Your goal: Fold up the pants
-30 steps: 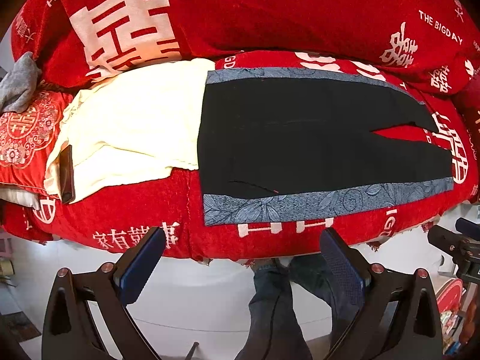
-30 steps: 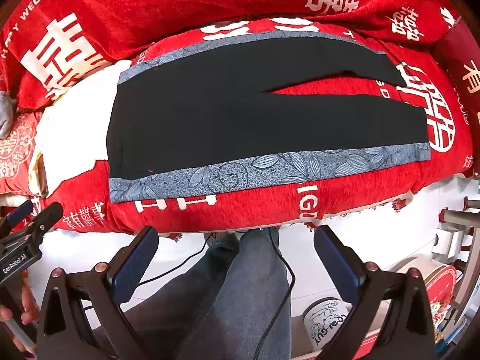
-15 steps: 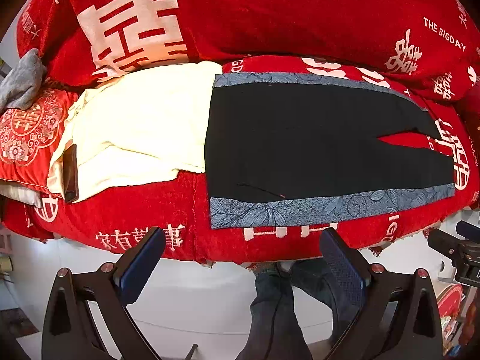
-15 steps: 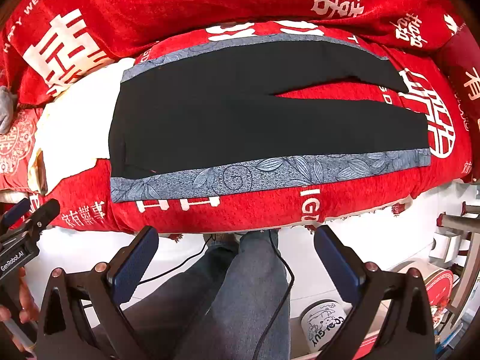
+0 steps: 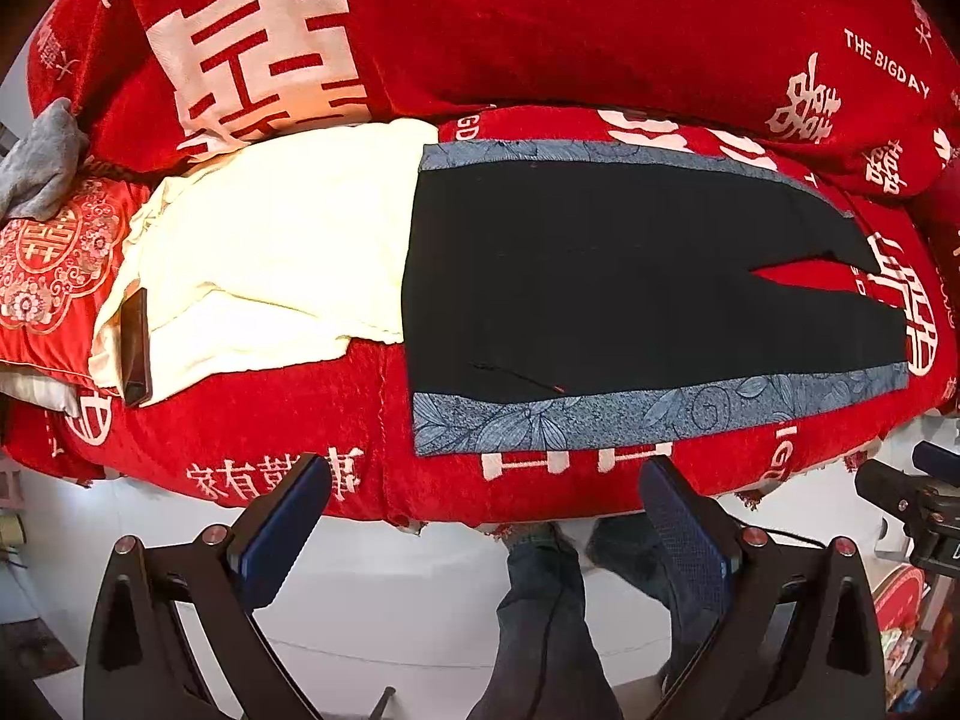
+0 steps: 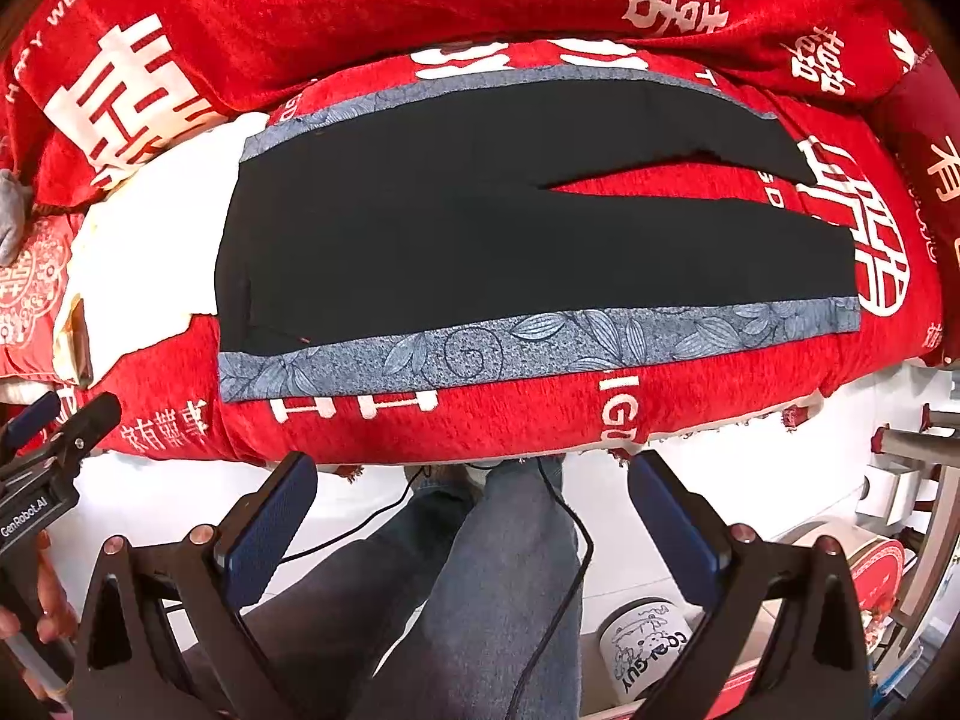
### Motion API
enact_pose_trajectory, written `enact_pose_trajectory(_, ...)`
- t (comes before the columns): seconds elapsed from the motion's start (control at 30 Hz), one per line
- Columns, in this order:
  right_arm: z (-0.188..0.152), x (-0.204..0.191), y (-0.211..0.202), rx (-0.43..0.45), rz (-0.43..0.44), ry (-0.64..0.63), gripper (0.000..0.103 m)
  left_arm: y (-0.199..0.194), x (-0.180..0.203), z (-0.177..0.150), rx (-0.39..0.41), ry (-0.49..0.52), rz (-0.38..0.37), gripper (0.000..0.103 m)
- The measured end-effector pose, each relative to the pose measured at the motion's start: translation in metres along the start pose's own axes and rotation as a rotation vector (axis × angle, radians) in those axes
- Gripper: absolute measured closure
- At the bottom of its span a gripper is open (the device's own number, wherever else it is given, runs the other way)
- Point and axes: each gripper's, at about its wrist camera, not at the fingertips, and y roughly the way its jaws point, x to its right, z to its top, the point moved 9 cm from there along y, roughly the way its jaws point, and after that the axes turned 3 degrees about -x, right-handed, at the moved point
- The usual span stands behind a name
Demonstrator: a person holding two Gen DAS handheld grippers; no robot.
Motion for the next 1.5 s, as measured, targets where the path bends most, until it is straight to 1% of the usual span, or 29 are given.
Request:
enact_pose_trajectory(0.2, -0.004, 0.012, 0.002, -0.008, 0.003, 0.007, 0.000, 0.007, 0.010, -0.006, -0.018, -0.004, -0.003, 0.000)
enact_pose_trajectory(0.43, -0.004, 0.036, 0.021, -0.063, 0.005, 0.017, 0.000, 0.025, 0.029, -0.011, -0.071, -0.007, 0.005, 0.000)
enact_pose_trajectory(0.57, 0.002, 0.046, 0.039, -0.086, 0.045, 0.037, 0.000, 0.048, 0.042, -0.012, -0.098, 0.004, 0.017, 0.000)
enact_pose_trajectory(0.63, 0.005, 0.046, 0.056, -0.122, 0.119, 0.066, 0.000, 0.067, 0.046, -0.014, -0.116, -0.011, 0.002, 0.000)
enact_pose_trajectory(0.67, 0.007, 0.045, 0.064, -0.133, 0.158, 0.079, 0.000, 0.082, 0.048, -0.016, -0.138, -0.029, -0.018, 0.000)
enact_pose_trajectory(0.7, 0.011, 0.042, 0.075, -0.137, 0.218, 0.093, 0.000, 0.092, 0.050, -0.017, -0.150, -0.050, -0.042, 0.000)
enact_pose_trajectory(0.77, 0.016, 0.036, 0.094, -0.142, 0.316, 0.108, 0.000, 0.112, 0.053, -0.019, -0.159, -0.107, -0.110, 0.000)
enact_pose_trajectory(0.87, 0.021, 0.021, 0.124, -0.159, 0.467, 0.123, 0.000, 0.136, 0.056, -0.017, -0.126, -0.185, -0.223, 0.000)
enact_pose_trajectory(0.93, 0.025, 0.014, 0.146, -0.183, 0.566, 0.156, 0.000, 0.150, 0.058, -0.017, -0.120, -0.229, -0.289, 0.000)
enact_pose_trajectory(0.97, 0.026, 0.011, 0.155, -0.190, 0.610, 0.170, 0.003, 0.157, 0.059, -0.017, -0.116, -0.251, -0.334, 0.000)
enact_pose_trajectory(1.03, 0.027, 0.005, 0.176, -0.215, 0.700, 0.189, 0.020, 0.169, 0.062, -0.017, -0.108, -0.268, -0.391, 0.005)
enact_pose_trajectory(1.07, 0.025, 0.003, 0.185, -0.237, 0.729, 0.196, 0.040, 0.174, 0.063, -0.018, -0.109, -0.269, -0.410, 0.010)
enact_pose_trajectory(1.1, 0.021, 0.001, 0.196, -0.261, 0.764, 0.203, 0.047, 0.178, 0.064, -0.019, -0.113, -0.269, -0.429, 0.012)
enact_pose_trajectory(1.2, 0.009, -0.006, 0.217, -0.291, 0.827, 0.172, 0.047, 0.188, 0.067, -0.026, -0.116, -0.277, -0.501, 0.012)
enact_pose_trajectory(1.27, 0.006, -0.009, 0.223, -0.286, 0.839, 0.155, 0.047, 0.192, 0.067, -0.031, -0.117, -0.291, -0.543, 0.012)
enact_pose_trajectory(1.4, 0.016, -0.011, 0.225, -0.220, 0.933, 0.200, 0.047, 0.197, 0.060, -0.036, -0.130, -0.325, -0.608, 0.012)
enact_pose_trajectory(1.5, 0.022, -0.016, 0.223, -0.175, 0.991, 0.251, 0.047, 0.202, 0.062, -0.037, -0.143, -0.323, -0.638, 0.012)
